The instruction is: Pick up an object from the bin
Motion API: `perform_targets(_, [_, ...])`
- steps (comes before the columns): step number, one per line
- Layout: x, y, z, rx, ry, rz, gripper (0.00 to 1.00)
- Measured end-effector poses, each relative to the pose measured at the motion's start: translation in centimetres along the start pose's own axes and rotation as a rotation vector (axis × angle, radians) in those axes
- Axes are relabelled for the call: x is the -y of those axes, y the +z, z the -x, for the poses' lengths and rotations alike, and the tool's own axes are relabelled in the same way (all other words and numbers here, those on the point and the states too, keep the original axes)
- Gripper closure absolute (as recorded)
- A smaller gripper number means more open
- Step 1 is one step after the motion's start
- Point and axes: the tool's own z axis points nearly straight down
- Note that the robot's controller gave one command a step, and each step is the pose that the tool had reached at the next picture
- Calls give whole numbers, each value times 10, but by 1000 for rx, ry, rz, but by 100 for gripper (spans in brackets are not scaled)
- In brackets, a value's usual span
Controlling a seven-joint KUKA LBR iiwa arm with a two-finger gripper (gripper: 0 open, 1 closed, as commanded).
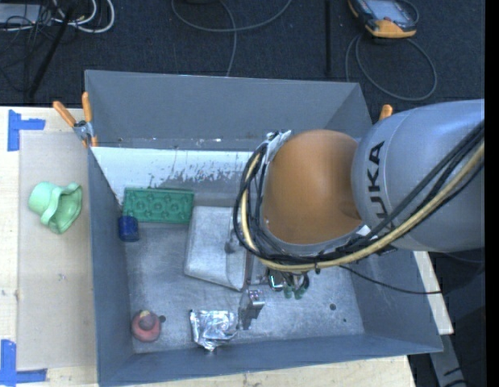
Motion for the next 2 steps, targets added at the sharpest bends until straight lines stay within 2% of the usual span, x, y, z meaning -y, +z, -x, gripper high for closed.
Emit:
perform_targets(1, [0, 113, -8, 54, -316, 4, 0])
perform_targets(2, [-38, 118, 4, 21, -626, -2, 0])
